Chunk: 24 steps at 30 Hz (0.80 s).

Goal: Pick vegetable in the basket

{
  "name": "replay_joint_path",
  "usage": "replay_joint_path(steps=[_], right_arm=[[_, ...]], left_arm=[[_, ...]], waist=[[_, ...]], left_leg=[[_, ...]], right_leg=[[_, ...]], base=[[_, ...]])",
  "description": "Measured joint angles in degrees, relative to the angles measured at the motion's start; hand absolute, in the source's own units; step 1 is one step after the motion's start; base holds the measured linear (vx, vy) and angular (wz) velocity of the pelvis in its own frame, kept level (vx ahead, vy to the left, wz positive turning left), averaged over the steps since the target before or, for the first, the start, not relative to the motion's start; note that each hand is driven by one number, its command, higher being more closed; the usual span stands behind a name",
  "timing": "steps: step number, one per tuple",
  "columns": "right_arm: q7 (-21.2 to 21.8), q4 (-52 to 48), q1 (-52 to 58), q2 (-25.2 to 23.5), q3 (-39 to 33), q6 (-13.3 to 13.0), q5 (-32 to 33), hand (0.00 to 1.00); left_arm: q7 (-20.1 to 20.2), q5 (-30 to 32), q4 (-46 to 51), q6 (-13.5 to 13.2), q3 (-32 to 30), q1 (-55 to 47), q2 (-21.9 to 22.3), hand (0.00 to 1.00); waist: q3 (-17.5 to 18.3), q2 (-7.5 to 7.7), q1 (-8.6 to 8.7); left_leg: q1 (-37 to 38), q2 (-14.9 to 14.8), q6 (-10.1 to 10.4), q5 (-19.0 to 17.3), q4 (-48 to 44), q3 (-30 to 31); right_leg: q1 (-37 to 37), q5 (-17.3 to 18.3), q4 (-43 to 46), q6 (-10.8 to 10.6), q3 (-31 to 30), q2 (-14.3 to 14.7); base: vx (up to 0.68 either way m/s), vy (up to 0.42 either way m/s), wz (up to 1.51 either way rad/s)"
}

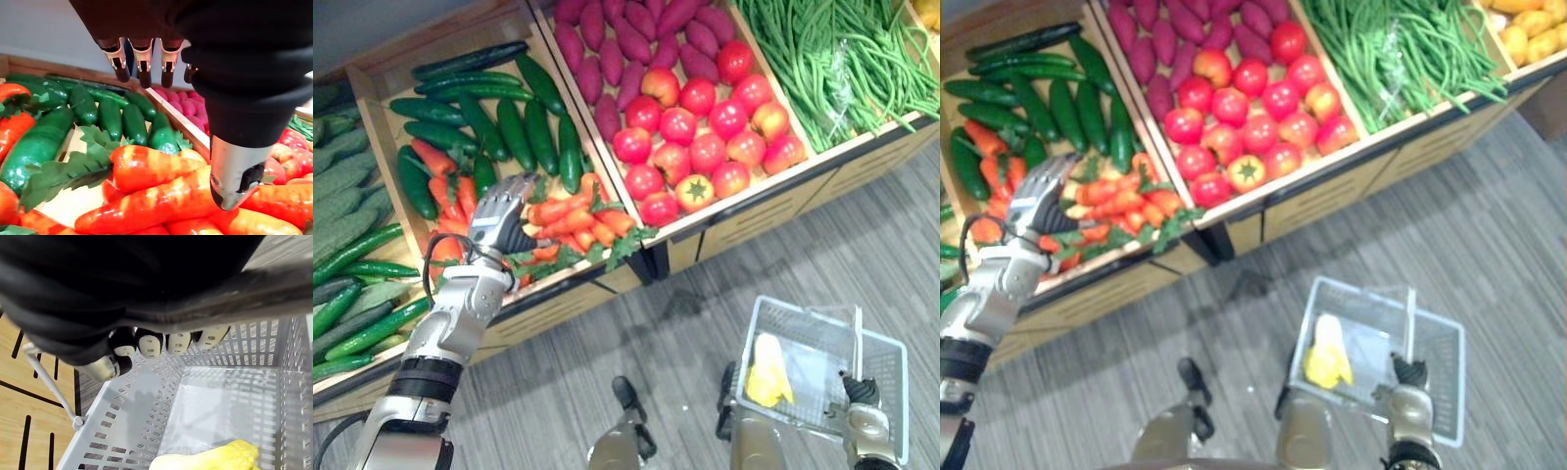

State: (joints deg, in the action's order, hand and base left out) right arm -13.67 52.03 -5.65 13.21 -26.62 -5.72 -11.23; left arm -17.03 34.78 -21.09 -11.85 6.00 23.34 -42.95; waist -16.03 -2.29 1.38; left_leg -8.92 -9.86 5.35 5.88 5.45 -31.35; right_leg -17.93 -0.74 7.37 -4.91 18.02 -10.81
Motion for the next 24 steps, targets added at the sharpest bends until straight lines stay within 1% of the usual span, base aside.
replay_joint_path(steps=[5,12,19,22,24], right_arm=[[0.0,-0.8,0.1,0.0,0.0,0.0,0.0,1.0],[0.0,-2.3,0.9,-0.1,0.0,0.2,0.0,1.0],[0.0,-2.4,0.9,-0.2,-0.4,0.3,0.0,1.0],[0.0,-2.9,1.0,-0.3,-1.0,0.4,0.0,1.0],[0.0,-4.1,1.2,-0.4,-1.7,0.5,0.0,1.0]], left_arm=[[1.7,0.0,0.0,0.8,0.7,0.3,0.0,0.0],[2.3,0.0,-0.1,1.4,0.7,1.7,0.1,0.0],[2.6,0.3,-0.1,3.7,0.3,2.3,0.8,0.0],[3.3,0.3,-0.1,4.0,-0.2,3.8,1.5,0.0],[4.0,0.4,-0.1,5.0,-1.6,4.1,2.5,0.0]], waist=[[-0.2,0.11,-0.04],[-0.3,0.24,-0.09],[-0.3,0.21,-0.45],[-1.1,0.17,-0.59],[-1.6,0.16,-0.68]], left_leg=[[-0.1,0.0,0.1,-0.1,0.0,-1.2],[-0.6,-0.3,0.2,-0.1,0.0,-1.6],[-0.6,-0.7,0.2,-0.1,0.0,-2.6],[-0.6,-0.9,0.2,-0.1,0.0,-2.6],[-0.7,-0.9,0.3,-0.2,0.0,-2.7]], right_leg=[[-0.6,-0.3,-0.1,-0.2,-1.7,0.1],[-0.9,-0.8,-0.5,0.0,-1.8,0.4],[-1.1,-1.4,-1.3,0.1,-2.4,0.6],[-1.1,-1.4,-1.3,0.0,-2.5,0.6],[-1.3,-1.4,-1.3,0.0,-2.5,0.6]], base=[[0.02,-0.006,-0.07],[0.0,-0.003,0.0],[0.04,-0.015,-0.06],[0.0,0.0,0.0],[0.0,0.0,0.0]])
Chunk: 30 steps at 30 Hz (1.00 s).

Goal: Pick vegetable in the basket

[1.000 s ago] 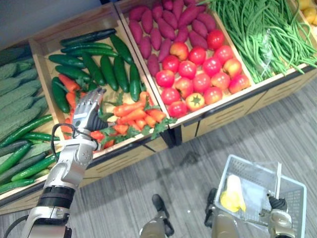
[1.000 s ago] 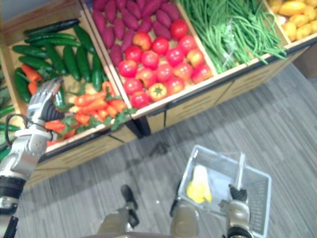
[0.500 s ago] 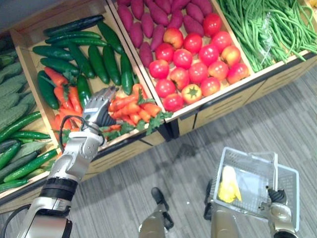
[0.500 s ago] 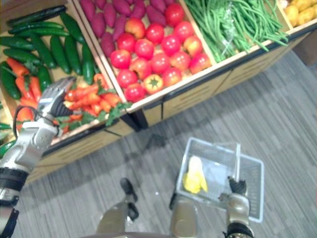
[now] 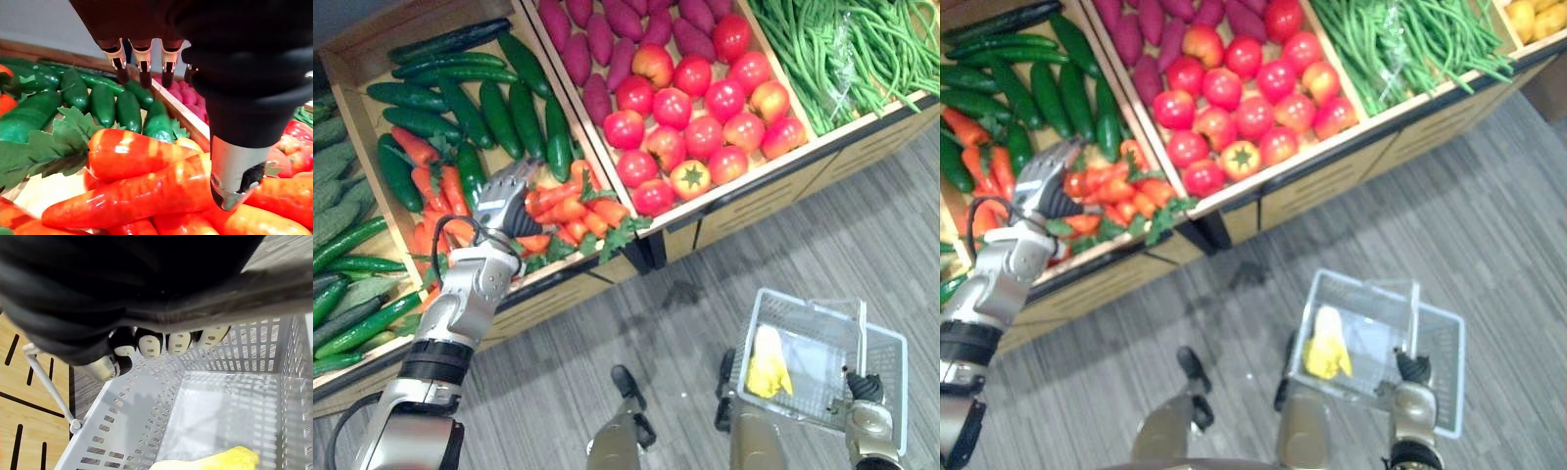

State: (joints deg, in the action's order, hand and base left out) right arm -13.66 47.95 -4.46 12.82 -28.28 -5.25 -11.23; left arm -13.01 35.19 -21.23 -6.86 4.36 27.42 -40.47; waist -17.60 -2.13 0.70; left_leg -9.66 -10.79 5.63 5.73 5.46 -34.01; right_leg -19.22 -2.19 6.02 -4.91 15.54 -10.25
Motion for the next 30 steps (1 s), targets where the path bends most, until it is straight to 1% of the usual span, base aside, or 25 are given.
replay_joint_path(steps=[4,5,13,18,30], right_arm=[[0.0,-0.4,0.4,0.0,-0.6,0.1,0.0,1.0],[0.0,-0.4,0.4,0.0,-0.7,0.3,0.0,1.0],[0.4,-1.0,0.4,0.0,-0.7,1.1,0.0,1.0],[0.5,-1.1,0.4,0.0,-0.7,1.2,0.1,1.0],[0.5,-3.3,0.3,0.0,-0.7,1.2,0.1,1.0]], left_arm=[[1.2,0.1,0.0,0.6,-0.4,0.0,0.0,0.0],[2.1,0.9,0.0,0.8,-0.5,0.0,0.0,0.0],[4.8,1.2,0.2,0.8,-2.0,-0.9,0.0,0.0],[5.0,1.2,1.4,0.8,-2.7,-2.6,0.0,0.0],[5.8,1.2,3.0,1.2,-2.8,-2.9,0.0,0.0]], waist=[[0.0,-0.01,-0.58],[0.0,-0.01,-0.68],[0.0,0.01,-1.01],[-0.1,0.01,-1.0],[-1.2,0.25,-0.99]], left_leg=[[-0.3,0.0,0.0,0.0,0.0,-0.3],[-0.3,-0.1,0.1,0.0,0.0,-0.3],[-0.3,-0.2,0.4,-0.3,0.0,-0.4],[-0.3,-0.2,0.4,-0.3,0.0,-0.5],[-2.1,-0.4,0.4,-0.3,0.0,-1.6]], right_leg=[[-0.5,-0.1,0.0,0.0,-0.2,0.0],[-0.5,-0.1,0.0,0.0,-0.2,0.1],[-0.6,-0.1,0.0,-0.1,-0.2,0.1],[-0.7,-0.1,-0.1,-0.1,-0.3,0.2],[-2.8,-0.2,-0.1,-0.2,-0.9,0.3]], base=[[0.04,-0.014,-0.03],[0.04,-0.016,0.0],[0.03,-0.01,0.0],[0.03,-0.016,-0.01],[0.03,-0.015,-0.02]])
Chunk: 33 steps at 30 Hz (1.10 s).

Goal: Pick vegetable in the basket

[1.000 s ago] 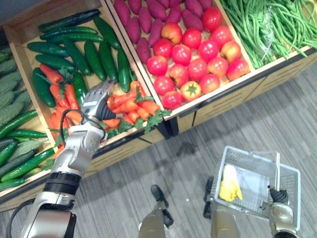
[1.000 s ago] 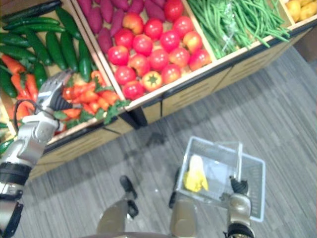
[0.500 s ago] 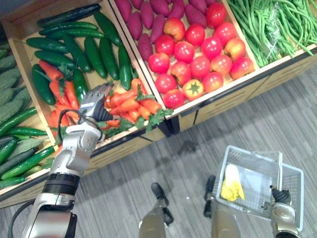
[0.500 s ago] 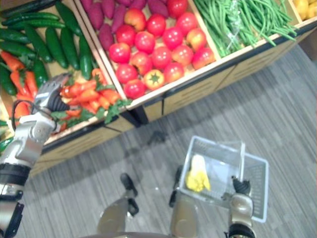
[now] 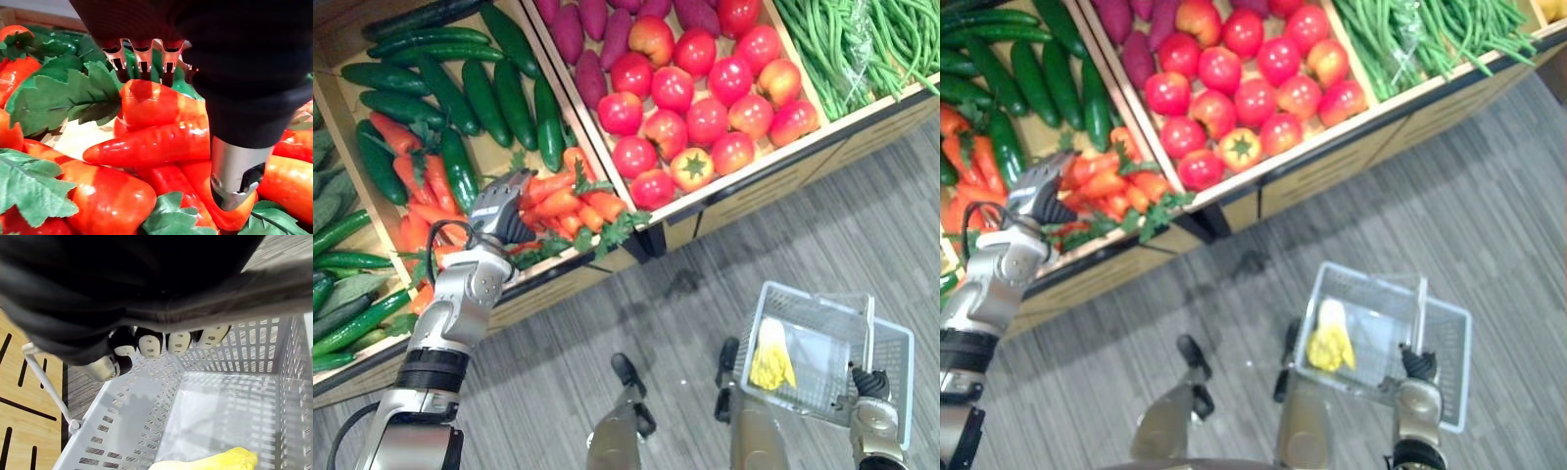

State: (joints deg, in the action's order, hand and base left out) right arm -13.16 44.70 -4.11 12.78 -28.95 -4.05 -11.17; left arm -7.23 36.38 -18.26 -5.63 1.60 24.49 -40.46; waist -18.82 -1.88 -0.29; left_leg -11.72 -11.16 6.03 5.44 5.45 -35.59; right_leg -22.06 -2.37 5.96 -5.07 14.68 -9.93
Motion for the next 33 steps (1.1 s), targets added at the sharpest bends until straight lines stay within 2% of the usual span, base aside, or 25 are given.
replay_joint_path(steps=[2,3,7,12,17,28,33], right_arm=[[0.0,-0.5,0.0,0.0,0.0,0.0,0.0,1.0],[0.0,-1.1,0.0,-0.1,0.1,0.0,0.0,1.0],[0.0,-2.8,0.2,-0.4,0.3,0.0,0.0,1.0],[0.0,-3.7,0.4,-0.5,0.3,0.0,0.0,1.0],[0.0,-3.8,0.4,-0.5,0.3,0.0,0.0,1.0],[0.0,-3.5,2.3,-0.6,0.3,0.0,-0.1,1.0],[0.0,-1.4,2.6,-0.6,0.1,0.1,-0.1,1.0]], left_arm=[[0.0,0.0,0.0,0.2,0.0,0.0,0.2,0.0],[0.0,0.0,0.0,0.6,0.0,0.1,0.7,1.0],[-1.7,0.4,0.0,1.4,-0.7,1.0,2.3,1.0],[-2.0,0.4,0.0,2.1,-2.1,2.1,2.5,1.0],[-1.6,0.4,0.0,2.0,-2.0,1.9,4.7,1.0],[-1.6,1.0,4.0,3.0,-3.6,0.4,4.7,1.0],[-3.7,2.7,4.6,3.5,-5.3,0.4,4.7,1.0]], waist=[[0.0,0.03,-0.11],[-0.1,0.09,-0.05],[-0.4,0.67,-0.1],[-0.6,0.97,-0.12],[-0.6,1.04,-0.13],[-0.6,1.04,-0.15],[-0.6,1.02,-0.18]], left_leg=[[-0.3,-0.1,0.0,0.0,0.0,-0.2],[-0.4,-0.2,0.0,0.0,0.0,-0.4],[-0.4,-0.3,0.2,-0.2,0.0,-1.5],[-0.4,-0.5,0.4,-0.3,0.0,-1.9],[-0.1,-0.5,0.5,-0.4,0.0,-3.0],[2.3,-0.7,0.5,-0.4,0.0,-2.5],[2.3,-1.5,0.4,-0.7,-3.6,-0.9]], right_leg=[[-0.5,-0.5,0.0,0.3,-0.2,0.1],[-0.7,-0.6,0.0,0.3,-0.5,0.2],[-0.9,-0.6,0.0,0.2,-1.0,0.3],[-1.3,-0.8,0.0,0.1,-1.3,0.5],[-1.3,-1.1,0.0,-0.1,-2.1,0.6],[1.7,-1.1,0.0,-0.1,-1.7,0.6],[4.6,-1.0,0.1,-0.1,-0.1,0.1]], base=[[0.04,-0.018,-0.05],[0.05,-0.018,-0.06],[0.04,-0.019,-0.05],[0.04,-0.023,-0.05],[0.06,-0.02,-0.05],[0.04,-0.023,0.04],[0.02,-0.03,0.2]])
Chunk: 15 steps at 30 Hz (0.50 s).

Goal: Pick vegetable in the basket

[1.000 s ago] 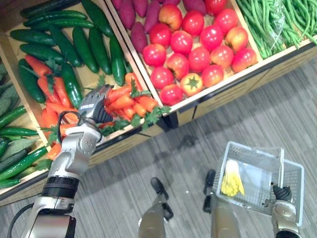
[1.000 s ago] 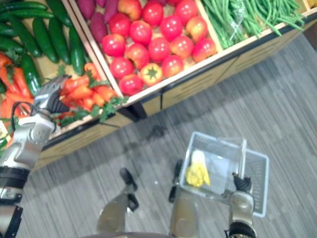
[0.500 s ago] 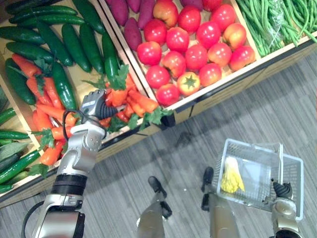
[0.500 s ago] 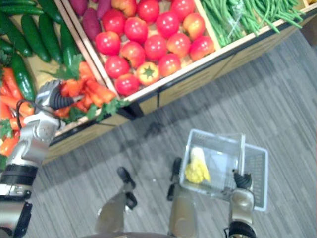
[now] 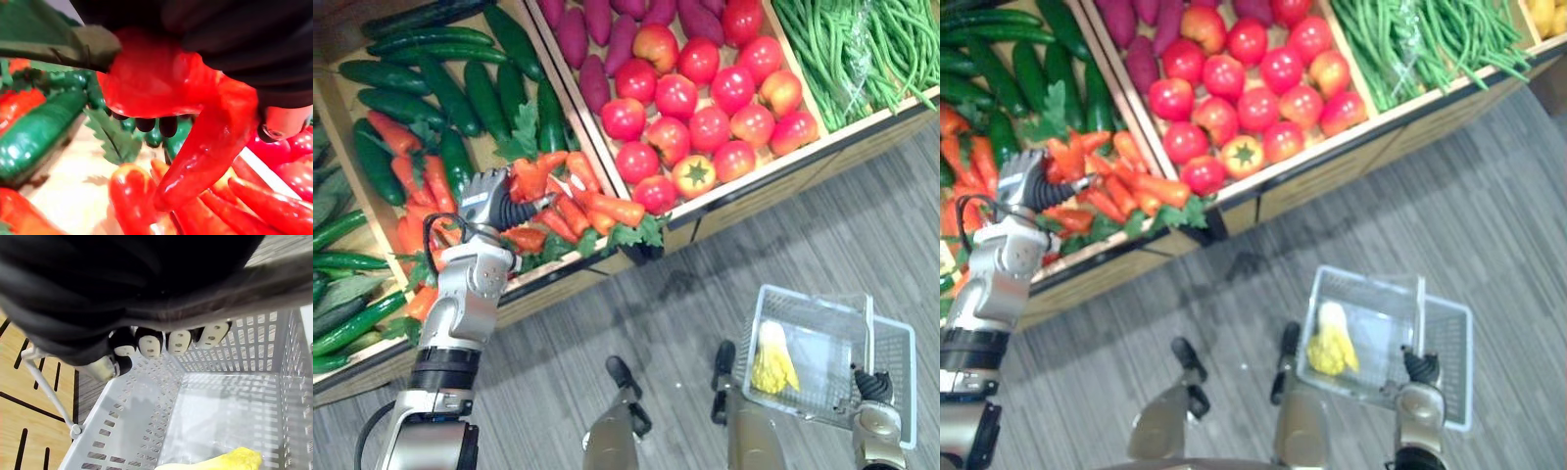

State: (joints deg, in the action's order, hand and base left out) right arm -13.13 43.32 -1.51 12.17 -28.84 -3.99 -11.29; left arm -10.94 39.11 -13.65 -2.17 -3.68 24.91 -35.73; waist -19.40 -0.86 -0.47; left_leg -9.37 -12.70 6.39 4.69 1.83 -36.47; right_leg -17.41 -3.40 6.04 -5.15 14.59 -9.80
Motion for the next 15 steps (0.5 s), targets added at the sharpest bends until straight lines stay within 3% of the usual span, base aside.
replay_joint_path(steps=[10,15], right_arm=[[0.1,5.9,-1.6,0.2,-2.3,0.1,-2.3,1.0],[2.1,8.7,-2.0,4.6,-1.1,0.3,-5.1,1.0]], left_arm=[[-0.2,3.0,9.4,0.1,-3.0,-6.7,-0.5,1.0],[-0.5,3.8,24.2,-3.6,0.2,-16.6,-1.2,1.0]], waist=[[0.2,-0.03,0.06],[3.6,0.04,0.36]], left_leg=[[0.7,1.4,-0.6,0.2,-0.1,3.8],[1.1,1.8,-1.0,0.6,0.1,4.0]], right_leg=[[2.7,0.6,-0.8,-0.2,1.1,-0.4],[3.9,0.1,-2.5,-0.8,0.6,-0.4]], base=[[-0.05,0.002,0.12],[-0.03,0.008,0.01]])
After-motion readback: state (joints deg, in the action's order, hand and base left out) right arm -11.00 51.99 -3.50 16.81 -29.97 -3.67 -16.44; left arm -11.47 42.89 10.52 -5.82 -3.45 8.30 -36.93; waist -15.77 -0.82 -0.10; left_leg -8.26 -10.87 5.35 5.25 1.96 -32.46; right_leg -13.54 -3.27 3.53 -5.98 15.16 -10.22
